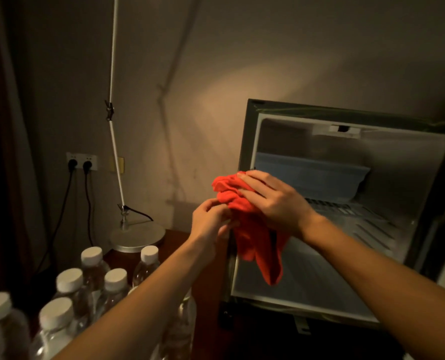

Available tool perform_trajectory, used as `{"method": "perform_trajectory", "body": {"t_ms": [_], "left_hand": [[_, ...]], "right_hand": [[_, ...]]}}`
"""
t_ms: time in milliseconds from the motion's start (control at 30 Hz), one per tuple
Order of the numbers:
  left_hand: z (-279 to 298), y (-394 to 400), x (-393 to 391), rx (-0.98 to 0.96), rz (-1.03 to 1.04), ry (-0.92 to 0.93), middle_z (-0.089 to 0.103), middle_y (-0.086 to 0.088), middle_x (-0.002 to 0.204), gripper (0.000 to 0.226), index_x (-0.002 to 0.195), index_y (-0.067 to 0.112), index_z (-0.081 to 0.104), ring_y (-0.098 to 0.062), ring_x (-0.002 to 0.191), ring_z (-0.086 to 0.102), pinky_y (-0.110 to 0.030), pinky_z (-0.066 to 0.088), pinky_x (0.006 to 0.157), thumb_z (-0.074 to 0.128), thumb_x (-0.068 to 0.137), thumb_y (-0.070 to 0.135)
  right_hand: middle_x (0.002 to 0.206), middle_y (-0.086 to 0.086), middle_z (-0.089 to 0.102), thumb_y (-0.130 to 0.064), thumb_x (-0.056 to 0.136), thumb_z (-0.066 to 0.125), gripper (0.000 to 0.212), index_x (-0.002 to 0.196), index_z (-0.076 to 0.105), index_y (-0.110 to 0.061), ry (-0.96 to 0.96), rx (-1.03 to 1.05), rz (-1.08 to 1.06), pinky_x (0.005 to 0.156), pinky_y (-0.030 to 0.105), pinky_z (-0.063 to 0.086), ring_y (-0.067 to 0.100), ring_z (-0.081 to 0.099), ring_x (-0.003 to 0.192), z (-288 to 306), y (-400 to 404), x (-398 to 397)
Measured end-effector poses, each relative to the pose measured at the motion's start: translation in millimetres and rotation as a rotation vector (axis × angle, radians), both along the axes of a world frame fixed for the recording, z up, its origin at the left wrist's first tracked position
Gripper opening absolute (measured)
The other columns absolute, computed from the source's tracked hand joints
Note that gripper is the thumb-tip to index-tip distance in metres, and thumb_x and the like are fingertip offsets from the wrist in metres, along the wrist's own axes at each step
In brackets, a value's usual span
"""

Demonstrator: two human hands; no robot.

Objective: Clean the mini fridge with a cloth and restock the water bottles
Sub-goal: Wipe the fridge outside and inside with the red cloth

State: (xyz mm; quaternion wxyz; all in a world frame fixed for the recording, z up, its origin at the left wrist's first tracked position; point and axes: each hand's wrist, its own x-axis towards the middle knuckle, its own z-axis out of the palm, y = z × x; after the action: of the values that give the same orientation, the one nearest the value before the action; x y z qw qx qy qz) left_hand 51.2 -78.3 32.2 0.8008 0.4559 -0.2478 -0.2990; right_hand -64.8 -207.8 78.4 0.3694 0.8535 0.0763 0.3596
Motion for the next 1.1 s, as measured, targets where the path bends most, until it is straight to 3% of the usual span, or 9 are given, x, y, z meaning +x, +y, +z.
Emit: {"method": "perform_trajectory", "body": {"t_ms": [133,233,333,400,500,700,800,867,1100], "left_hand": [[-9.1,6.4,10.4,0.079,0.017,-0.165,0.069,-0.015,0.094,0.023,0.105,0.003,0.066,-0.021,0.081,0.068,-0.030,0.056,0.071,0.049,0.091,-0.002],[-18.7,9.5,16.4,0.187,0.095,-0.308,0.068,-0.016,0.089,0.016,0.096,0.007,0.069,-0.021,0.078,0.063,-0.033,0.052,0.067,0.056,0.090,0.001],[-17.6,7.6,23.8,0.211,0.153,-0.327,0.065,-0.010,0.073,0.014,0.083,0.011,0.068,-0.023,0.072,0.060,-0.034,0.048,0.066,0.057,0.087,0.002],[-13.4,6.1,28.6,0.225,0.218,-0.338,0.066,-0.006,0.071,0.004,0.079,0.015,0.067,-0.023,0.072,0.062,-0.034,0.050,0.067,0.063,0.080,0.017],[-11.4,9.1,36.4,0.261,0.284,-0.354,0.068,-0.005,0.074,0.023,0.077,0.019,0.066,-0.024,0.073,0.064,-0.043,0.056,0.075,0.057,0.062,0.035],[-14.0,23.9,28.5,0.389,0.172,-0.584,0.072,-0.010,0.072,0.018,0.067,0.018,0.066,-0.026,0.070,0.069,-0.040,0.056,0.068,0.056,0.060,0.031],[-17.5,27.1,23.4,0.507,0.074,-0.809,0.072,-0.008,0.072,0.018,0.067,0.021,0.067,-0.023,0.072,0.069,-0.041,0.058,0.072,0.055,0.063,0.033],[-16.9,28.4,19.6,0.535,0.058,-0.899,0.072,-0.006,0.074,0.015,0.070,0.023,0.068,-0.021,0.074,0.069,-0.038,0.058,0.072,0.056,0.066,0.032],[-21.8,24.7,23.8,0.618,0.031,-1.061,0.073,-0.007,0.082,0.012,0.082,0.017,0.072,-0.021,0.078,0.069,-0.036,0.057,0.074,0.062,0.084,0.024]], "right_hand": [[0.141,0.012,0.051,-0.013,0.086,0.058,0.040,0.126,0.061,-0.007,-0.172,0.177,-0.086,0.106,0.046,0.038,0.033,0.043,0.130,42.9,8.9,6.5],[0.138,0.010,0.053,-0.019,0.080,0.055,0.044,0.123,0.062,-0.011,-0.257,0.271,-0.125,0.105,0.045,0.037,0.032,0.042,0.128,52.2,22.7,12.4],[0.135,0.009,0.054,-0.025,0.077,0.060,0.045,0.120,0.063,-0.014,-0.240,0.305,-0.110,0.100,0.043,0.037,0.034,0.043,0.124,20.9,23.4,13.8],[0.133,0.009,0.056,-0.028,0.078,0.064,0.040,0.117,0.065,-0.017,-0.177,0.295,-0.106,0.096,0.044,0.041,0.034,0.046,0.122,-14.6,20.5,13.1],[0.128,0.006,0.060,-0.023,0.075,0.071,0.033,0.108,0.069,-0.018,-0.098,0.286,-0.076,0.094,0.042,0.045,0.032,0.052,0.118,-72.6,18.6,8.9],[0.117,0.004,0.067,-0.021,0.086,0.048,0.030,0.098,0.076,-0.019,0.121,0.229,-0.124,0.088,0.036,0.052,0.027,0.051,0.113,-161.5,25.2,2.0],[0.110,0.006,0.068,-0.014,0.076,0.071,0.015,0.090,0.076,-0.015,0.132,0.220,-0.110,0.083,0.035,0.055,0.028,0.052,0.106,-150.2,28.3,5.8],[0.110,0.007,0.066,-0.008,0.066,0.078,0.025,0.090,0.075,-0.012,0.121,0.285,-0.128,0.082,0.035,0.053,0.028,0.051,0.106,-132.1,32.6,6.4],[0.121,0.010,0.062,-0.018,0.084,0.058,0.030,0.109,0.071,-0.006,0.032,0.356,-0.117,0.101,0.041,0.042,0.031,0.048,0.118,-133.0,33.1,15.9]]}}
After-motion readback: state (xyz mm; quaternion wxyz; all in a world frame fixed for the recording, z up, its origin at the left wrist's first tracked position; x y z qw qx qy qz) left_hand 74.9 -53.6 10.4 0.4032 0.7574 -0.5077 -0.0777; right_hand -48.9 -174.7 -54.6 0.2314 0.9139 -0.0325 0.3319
